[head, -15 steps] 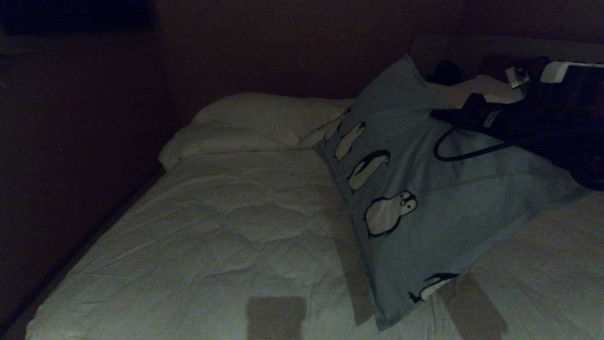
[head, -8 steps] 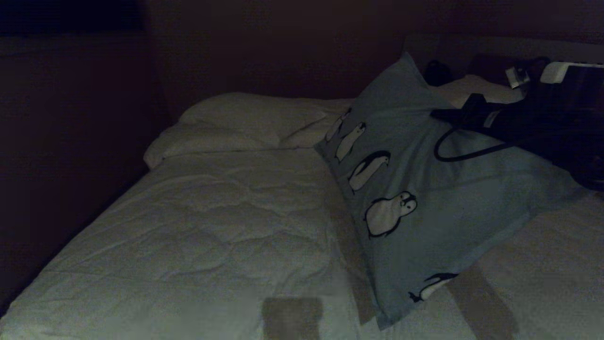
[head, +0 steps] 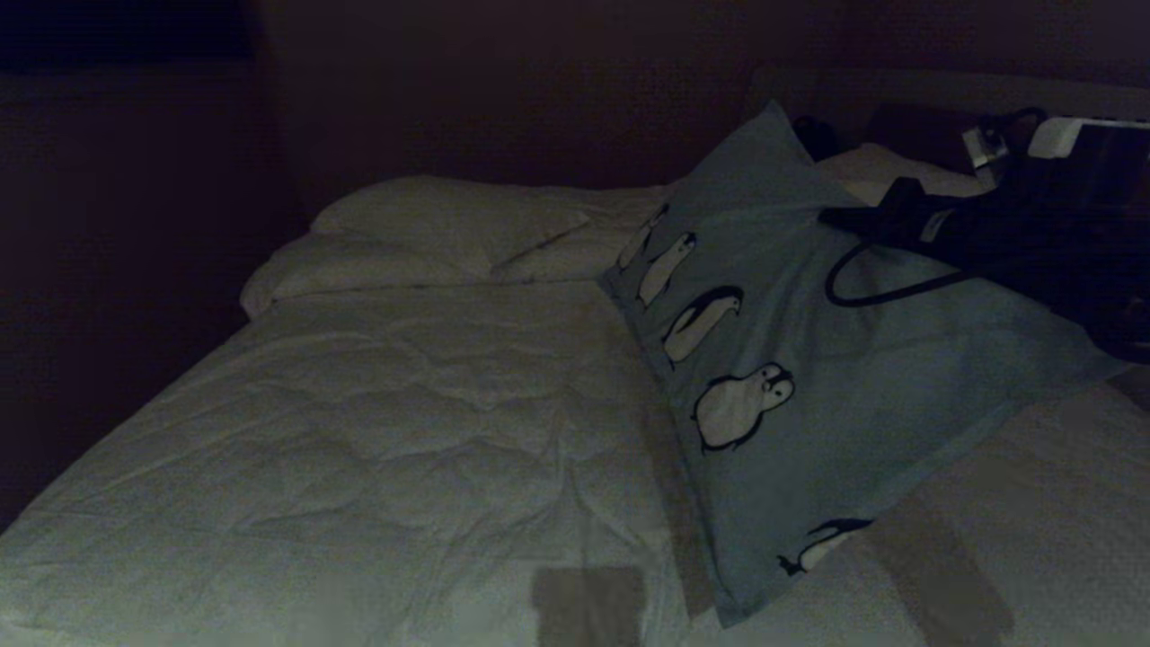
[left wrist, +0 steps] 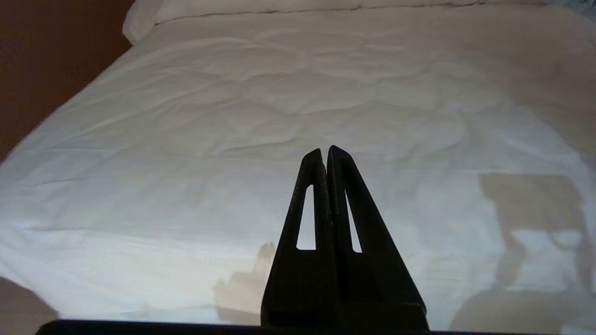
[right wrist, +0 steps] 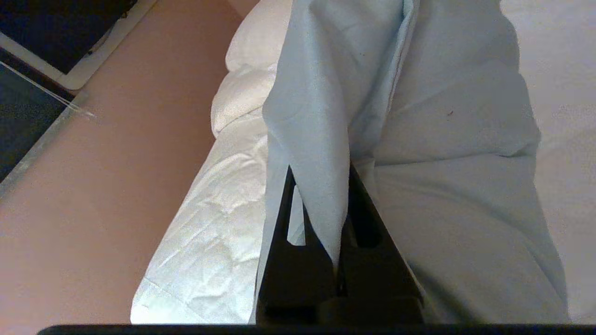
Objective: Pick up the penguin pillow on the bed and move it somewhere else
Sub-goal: Move to the head of the bed
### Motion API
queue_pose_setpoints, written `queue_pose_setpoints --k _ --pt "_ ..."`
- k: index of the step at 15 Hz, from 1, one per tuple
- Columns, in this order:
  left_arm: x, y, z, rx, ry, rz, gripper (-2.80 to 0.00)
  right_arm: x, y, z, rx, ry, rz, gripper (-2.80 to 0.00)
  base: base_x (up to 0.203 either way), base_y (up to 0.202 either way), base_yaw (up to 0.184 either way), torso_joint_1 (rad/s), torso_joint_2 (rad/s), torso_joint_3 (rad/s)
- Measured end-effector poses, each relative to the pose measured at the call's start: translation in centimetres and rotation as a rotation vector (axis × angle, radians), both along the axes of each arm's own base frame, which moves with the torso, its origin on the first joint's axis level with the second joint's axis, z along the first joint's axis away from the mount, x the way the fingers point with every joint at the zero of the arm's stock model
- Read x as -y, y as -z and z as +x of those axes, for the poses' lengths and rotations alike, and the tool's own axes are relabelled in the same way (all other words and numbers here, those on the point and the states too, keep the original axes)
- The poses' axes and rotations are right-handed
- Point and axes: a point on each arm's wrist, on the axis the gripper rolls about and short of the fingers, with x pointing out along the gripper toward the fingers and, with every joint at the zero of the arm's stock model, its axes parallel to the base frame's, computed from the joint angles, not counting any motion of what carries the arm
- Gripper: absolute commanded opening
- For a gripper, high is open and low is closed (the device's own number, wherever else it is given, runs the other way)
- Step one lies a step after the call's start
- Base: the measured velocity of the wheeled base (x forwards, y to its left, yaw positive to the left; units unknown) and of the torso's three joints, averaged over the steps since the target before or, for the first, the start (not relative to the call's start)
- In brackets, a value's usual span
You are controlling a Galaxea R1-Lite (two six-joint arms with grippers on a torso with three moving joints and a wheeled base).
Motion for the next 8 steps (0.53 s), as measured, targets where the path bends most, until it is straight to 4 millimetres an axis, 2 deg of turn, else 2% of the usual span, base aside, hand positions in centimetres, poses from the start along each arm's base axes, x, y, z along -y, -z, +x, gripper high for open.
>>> queue_pose_setpoints --k 8 --pt "0.0 -0.02 0.0 0.001 0.0 0.0 -2.8 -0.02 -0.07 -0.08 0.002 -0.001 0.0 -2.8 0.0 -0.193 0.0 0.002 0.0 0.005"
